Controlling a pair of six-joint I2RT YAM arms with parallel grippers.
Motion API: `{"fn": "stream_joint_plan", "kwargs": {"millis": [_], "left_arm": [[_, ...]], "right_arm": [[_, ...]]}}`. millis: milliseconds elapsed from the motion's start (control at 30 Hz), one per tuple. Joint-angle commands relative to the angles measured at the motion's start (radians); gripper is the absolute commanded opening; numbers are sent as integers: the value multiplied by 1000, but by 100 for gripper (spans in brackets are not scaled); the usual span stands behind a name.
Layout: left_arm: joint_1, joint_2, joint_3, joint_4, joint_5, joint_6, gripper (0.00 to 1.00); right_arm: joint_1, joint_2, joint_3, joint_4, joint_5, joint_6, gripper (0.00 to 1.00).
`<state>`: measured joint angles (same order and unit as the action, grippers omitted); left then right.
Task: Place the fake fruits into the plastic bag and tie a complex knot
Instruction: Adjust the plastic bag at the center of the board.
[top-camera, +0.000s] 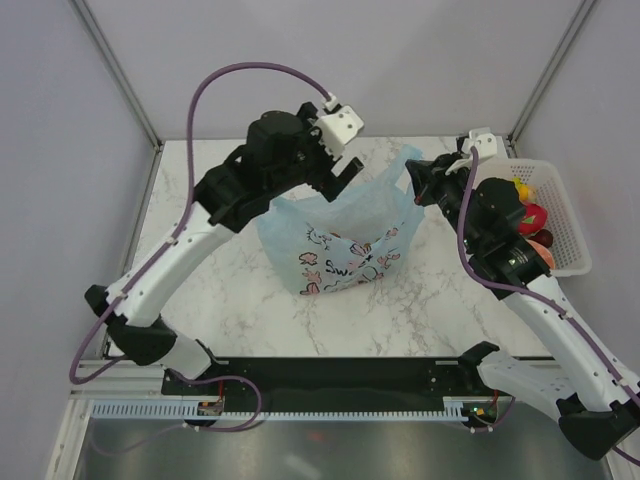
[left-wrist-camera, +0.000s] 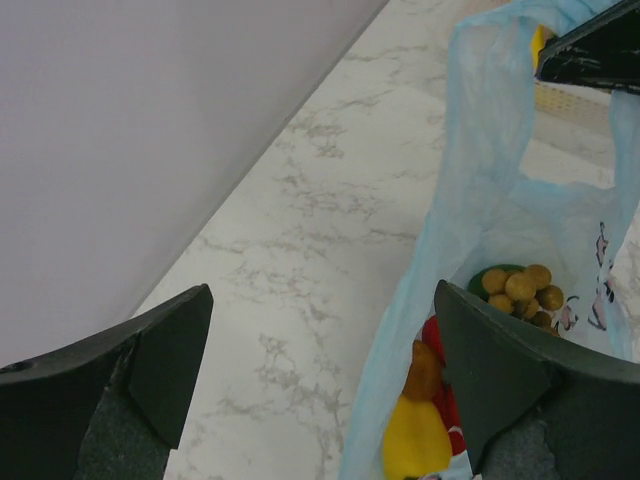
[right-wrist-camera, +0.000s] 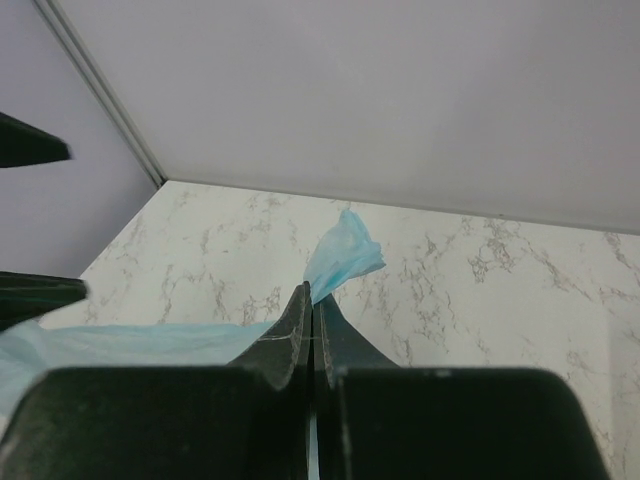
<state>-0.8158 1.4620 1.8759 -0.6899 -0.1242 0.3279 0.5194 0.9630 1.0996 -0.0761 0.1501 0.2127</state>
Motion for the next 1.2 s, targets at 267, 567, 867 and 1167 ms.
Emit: {"fn": "stream_joint_plan", "kwargs": {"millis": [267, 567, 867, 1167], "left_arm": [[3, 224, -29, 286, 359, -27, 100], [116, 219, -84, 334, 684, -208, 99], [129, 270, -90, 303, 891, -259, 100], [118, 221, -220, 412, 956, -314, 100]], "right_arm": [[-4, -23, 40, 42, 5, -9, 0], [-2, -20, 36, 39, -1, -12, 0], [-2, -7, 42, 44, -6, -6, 0], [-2, 11, 46, 45, 2, -7, 0]]}}
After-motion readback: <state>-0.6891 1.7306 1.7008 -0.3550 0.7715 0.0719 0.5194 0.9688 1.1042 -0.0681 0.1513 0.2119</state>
